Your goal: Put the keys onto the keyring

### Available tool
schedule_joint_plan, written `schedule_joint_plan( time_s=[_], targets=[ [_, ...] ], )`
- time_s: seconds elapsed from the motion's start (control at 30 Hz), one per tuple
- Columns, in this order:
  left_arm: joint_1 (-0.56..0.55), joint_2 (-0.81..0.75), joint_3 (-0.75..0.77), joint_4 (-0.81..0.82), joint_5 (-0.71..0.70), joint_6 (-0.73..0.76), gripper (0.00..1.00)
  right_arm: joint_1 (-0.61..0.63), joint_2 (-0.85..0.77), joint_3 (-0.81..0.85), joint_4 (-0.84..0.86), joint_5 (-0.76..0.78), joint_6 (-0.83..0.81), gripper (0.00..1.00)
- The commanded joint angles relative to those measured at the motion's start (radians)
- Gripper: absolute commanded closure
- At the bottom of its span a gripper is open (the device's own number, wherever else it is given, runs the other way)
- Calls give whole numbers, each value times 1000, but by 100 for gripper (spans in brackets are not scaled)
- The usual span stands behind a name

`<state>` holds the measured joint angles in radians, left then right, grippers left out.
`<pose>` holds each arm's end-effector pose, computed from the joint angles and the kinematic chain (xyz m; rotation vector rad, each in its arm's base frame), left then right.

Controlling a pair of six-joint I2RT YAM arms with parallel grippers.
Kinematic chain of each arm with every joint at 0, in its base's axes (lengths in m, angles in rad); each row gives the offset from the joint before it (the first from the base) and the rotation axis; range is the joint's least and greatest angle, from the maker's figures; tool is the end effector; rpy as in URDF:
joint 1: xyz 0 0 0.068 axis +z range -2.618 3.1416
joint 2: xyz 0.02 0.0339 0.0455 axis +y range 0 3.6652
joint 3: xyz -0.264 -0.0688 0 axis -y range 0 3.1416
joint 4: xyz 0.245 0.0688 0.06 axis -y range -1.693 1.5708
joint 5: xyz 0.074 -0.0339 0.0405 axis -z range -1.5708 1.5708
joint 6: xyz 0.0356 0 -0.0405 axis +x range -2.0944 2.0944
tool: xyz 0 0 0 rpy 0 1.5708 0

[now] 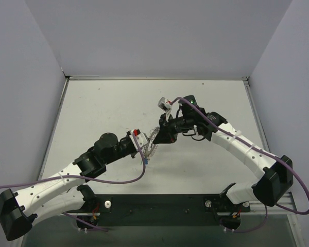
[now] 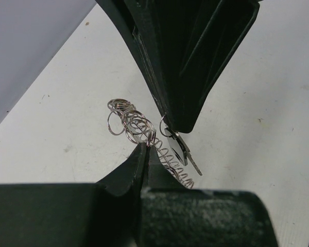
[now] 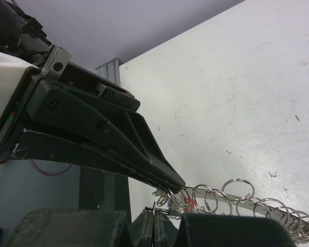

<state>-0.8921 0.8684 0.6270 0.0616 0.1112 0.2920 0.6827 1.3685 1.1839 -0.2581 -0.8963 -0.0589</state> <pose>0.1283 -0.1654 0.2951 1.0608 1.4294 -0.5332 0.2197 0.2145 0.3449 -1.2765 1.6243 1.2881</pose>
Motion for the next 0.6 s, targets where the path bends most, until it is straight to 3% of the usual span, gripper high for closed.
schedule_joint_plan(
  time_s=[0.0,0.57],
  targets=[
    [-13,-5,51,58,-10,16,100,9,4,46,6,39,11,100],
    [-30,4,66,43,-38,16,100,48,26,75,-49,112,-22,100]
  ],
)
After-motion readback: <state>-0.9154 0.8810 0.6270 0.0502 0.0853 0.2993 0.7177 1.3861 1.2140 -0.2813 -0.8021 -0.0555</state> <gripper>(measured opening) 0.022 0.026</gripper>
